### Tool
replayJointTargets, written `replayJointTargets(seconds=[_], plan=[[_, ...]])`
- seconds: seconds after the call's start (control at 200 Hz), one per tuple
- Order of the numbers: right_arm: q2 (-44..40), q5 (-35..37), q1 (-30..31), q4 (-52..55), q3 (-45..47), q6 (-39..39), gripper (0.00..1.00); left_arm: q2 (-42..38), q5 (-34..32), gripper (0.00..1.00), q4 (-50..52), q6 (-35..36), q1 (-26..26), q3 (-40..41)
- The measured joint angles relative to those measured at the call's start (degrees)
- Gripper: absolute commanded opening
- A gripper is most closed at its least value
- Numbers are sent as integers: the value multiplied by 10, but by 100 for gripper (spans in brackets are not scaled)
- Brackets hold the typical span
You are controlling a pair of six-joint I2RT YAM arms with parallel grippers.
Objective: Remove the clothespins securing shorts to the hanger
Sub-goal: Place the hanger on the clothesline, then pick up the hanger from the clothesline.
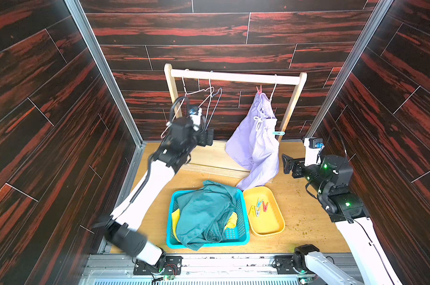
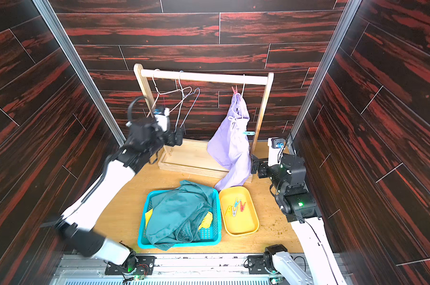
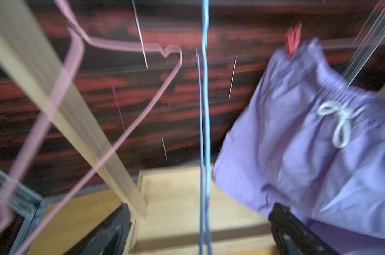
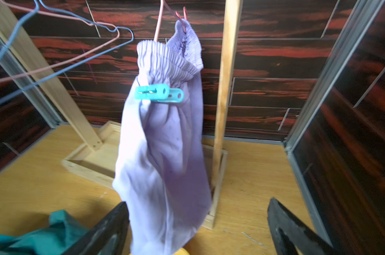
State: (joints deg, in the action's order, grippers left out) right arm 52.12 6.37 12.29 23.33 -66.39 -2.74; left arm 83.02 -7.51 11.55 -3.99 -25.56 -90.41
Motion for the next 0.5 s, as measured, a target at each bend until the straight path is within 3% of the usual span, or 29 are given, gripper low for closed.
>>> replayJointTargets(seconds=[0.235,0.361,0.501], plan=[[21,-126,-78,-5,-2,-58,98,-99,13,100,-176,6,-6,136],[39,-189,-117,-10,-2,-85,98,-106,25,100,-211,14,-27,156],[56,-250,-141,-14,0,-110,99,-104,28,100,-217,41,-84,150]])
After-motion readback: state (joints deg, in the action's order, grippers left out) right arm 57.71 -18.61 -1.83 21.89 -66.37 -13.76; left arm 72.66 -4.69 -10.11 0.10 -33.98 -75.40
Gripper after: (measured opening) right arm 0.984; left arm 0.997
